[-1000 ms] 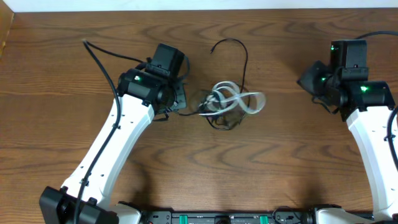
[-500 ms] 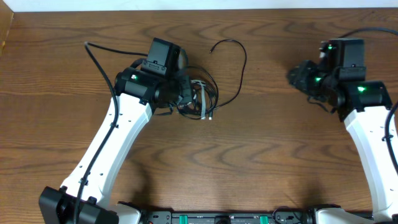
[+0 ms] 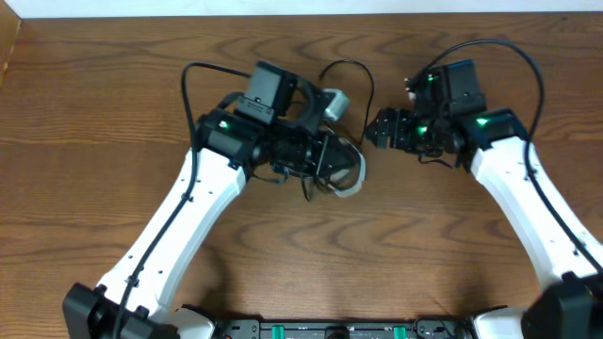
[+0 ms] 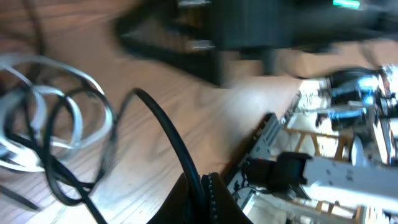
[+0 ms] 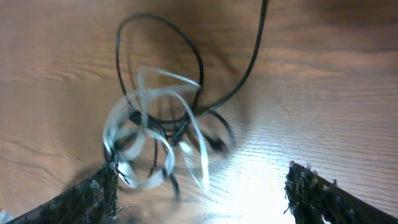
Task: Untangle cables
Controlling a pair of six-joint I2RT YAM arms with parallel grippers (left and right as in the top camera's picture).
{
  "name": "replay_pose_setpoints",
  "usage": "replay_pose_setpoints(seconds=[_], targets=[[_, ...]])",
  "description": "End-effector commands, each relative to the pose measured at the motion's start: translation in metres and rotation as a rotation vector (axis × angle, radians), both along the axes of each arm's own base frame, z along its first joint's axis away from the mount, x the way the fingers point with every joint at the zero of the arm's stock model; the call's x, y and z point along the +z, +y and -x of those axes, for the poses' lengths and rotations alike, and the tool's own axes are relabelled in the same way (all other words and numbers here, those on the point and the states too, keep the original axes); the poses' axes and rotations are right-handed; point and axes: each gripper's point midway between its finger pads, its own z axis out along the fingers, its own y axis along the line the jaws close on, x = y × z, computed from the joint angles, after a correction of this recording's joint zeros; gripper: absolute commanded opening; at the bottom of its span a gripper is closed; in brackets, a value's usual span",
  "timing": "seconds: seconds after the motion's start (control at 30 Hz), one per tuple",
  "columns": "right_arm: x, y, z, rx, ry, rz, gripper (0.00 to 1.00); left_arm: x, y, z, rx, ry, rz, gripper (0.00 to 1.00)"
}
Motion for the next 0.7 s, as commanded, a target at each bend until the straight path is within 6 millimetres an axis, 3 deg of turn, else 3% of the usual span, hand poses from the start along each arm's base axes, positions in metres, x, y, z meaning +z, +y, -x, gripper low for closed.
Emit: replay_pose_setpoints(seconds=[0.0, 0.27, 0.37, 0.47, 0.57, 0.6, 0.67], targets=[[-0.014, 0.007, 0.001, 0.039, 0.027, 0.006, 0.84, 0.054, -0.005, 0.011, -0.062, -0.158, 0.116, 0.07], [-0.032, 0.025, 0.005, 0.089, 0.094, -0.042, 0.82, 0.121, 0.003, 0.023, -0.013, -0.326, 0.244, 0.08], [-0.041, 0.03, 0.01, 0.107, 0.123, -0.035, 0.73, 0.133, 0.01, 0.021, 0.032, -0.366, 0.25, 0.08], [-0.048, 0.035, 0.014, 0.13, 0.137, -0.022, 0.47, 0.133, 0.024, 0.006, 0.153, -0.372, 0.202, 0.08], [-0.052, 0.037, 0.015, 0.134, 0.146, -0.016, 0.07, 0.129, 0.035, -0.006, 0.244, -0.351, 0.174, 0.07], [-0.052, 0.037, 0.015, 0.134, 0.146, -0.015, 0.02, 0.128, 0.036, -0.008, 0.256, -0.341, 0.173, 0.07], [-0.052, 0.036, 0.013, 0.128, 0.141, -0.013, 0.02, 0.125, 0.038, -0.01, 0.266, -0.325, 0.165, 0.08]])
